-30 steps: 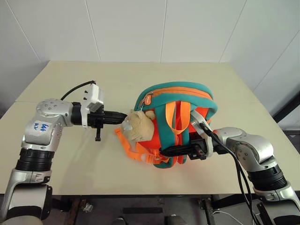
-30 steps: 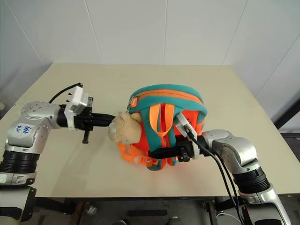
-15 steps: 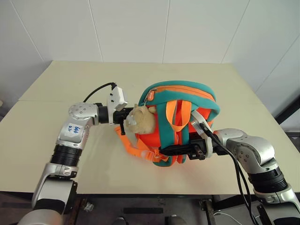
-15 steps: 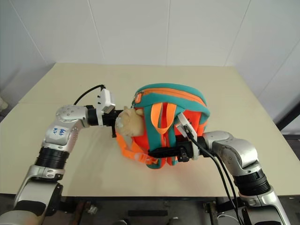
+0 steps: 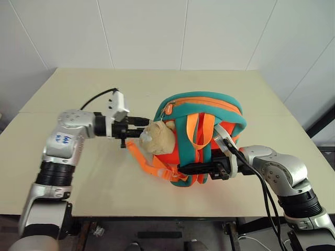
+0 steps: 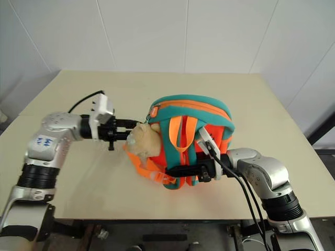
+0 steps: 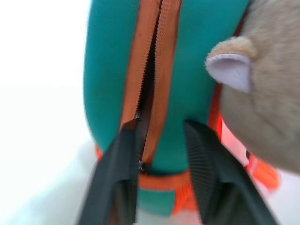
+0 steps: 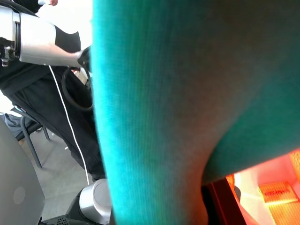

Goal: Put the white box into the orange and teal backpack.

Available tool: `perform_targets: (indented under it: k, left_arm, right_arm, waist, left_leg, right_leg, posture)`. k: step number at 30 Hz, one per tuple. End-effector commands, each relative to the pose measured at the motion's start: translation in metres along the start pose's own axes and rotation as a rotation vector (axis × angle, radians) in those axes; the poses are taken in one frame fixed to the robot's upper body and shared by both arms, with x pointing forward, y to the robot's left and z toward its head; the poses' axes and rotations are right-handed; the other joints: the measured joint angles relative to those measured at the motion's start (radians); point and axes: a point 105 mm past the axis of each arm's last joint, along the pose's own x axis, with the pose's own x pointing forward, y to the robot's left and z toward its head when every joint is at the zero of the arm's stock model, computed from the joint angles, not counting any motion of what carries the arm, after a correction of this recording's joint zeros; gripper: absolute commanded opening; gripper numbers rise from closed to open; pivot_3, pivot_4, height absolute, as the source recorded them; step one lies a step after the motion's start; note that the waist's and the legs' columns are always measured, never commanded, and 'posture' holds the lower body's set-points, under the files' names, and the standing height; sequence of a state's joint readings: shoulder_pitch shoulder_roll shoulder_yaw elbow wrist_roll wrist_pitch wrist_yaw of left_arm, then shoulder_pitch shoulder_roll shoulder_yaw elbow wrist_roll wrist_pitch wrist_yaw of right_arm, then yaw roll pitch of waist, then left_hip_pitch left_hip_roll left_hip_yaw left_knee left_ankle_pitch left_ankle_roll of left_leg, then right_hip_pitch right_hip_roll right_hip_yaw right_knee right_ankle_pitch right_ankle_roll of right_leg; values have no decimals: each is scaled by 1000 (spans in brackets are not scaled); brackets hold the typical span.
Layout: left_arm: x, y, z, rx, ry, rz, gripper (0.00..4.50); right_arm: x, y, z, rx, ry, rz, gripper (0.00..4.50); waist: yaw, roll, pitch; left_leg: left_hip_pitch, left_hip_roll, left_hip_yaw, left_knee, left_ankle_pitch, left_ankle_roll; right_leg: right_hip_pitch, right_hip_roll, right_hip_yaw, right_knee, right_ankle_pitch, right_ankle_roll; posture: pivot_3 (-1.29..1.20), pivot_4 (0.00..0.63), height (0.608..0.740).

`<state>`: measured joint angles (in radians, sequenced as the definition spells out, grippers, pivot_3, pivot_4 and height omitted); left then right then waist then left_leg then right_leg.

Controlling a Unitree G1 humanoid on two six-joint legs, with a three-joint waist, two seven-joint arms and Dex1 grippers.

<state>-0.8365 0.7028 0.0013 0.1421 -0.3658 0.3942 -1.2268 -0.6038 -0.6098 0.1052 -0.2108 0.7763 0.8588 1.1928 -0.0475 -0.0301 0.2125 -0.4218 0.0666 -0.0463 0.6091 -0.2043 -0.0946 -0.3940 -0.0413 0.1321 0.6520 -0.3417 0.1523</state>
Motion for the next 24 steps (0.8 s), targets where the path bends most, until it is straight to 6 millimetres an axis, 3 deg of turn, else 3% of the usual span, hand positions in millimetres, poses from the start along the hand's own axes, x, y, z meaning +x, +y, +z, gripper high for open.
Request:
perform_targets:
  k: [1, 4, 7, 13, 17, 24]
  left_arm:
    - [-24, 1, 9, 16, -2, 11, 2708]
    - [-35, 0, 9, -9, 19, 6, 3690]
    - [-43, -14, 14, -49, 10, -58, 4444]
    - [-35, -40, 25, -36, -38, -140, 4444]
    - [-18, -52, 32, -44, -108, -166, 4444]
    - [12, -46, 28, -42, -155, -121, 4444]
  right_arm:
    - [1, 6, 5, -23, -10, 26, 0]
    - [0, 5, 4, -22, -7, 25, 0]
    - [0, 4, 4, -21, -5, 23, 0]
    - [1, 2, 4, -15, -3, 25, 0]
    - [2, 1, 4, -14, -2, 32, 0]
    - [5, 1, 5, -18, -5, 39, 0]
  waist:
    - [-4, 0, 0]
    - [-8, 0, 0]
    - [-9, 0, 0]
    - [-8, 0, 0]
    - [-8, 0, 0]
    - [-8, 0, 0]
  left_leg:
    - [0, 0, 0, 0, 0, 0]
    - [0, 0, 0, 0, 0, 0]
    - [0, 0, 0, -1, 0, 0]
    - [0, 0, 0, -2, 0, 0]
    - [0, 0, 0, -2, 0, 0]
    - [0, 0, 0, 0, 0, 0]
  right_leg:
    - [0, 0, 0, 0, 0, 0]
    - [0, 0, 0, 0, 0, 0]
    - [0, 0, 0, -1, 0, 0]
    - [0, 0, 0, -1, -1, 0]
    - [0, 0, 0, -1, -1, 0]
    - [0, 0, 0, -1, -1, 0]
  posture:
    - [0, 150, 740]
    - [0, 150, 740]
    - [0, 150, 740]
    - [0, 150, 740]
    - [0, 150, 740]
    - [0, 150, 740]
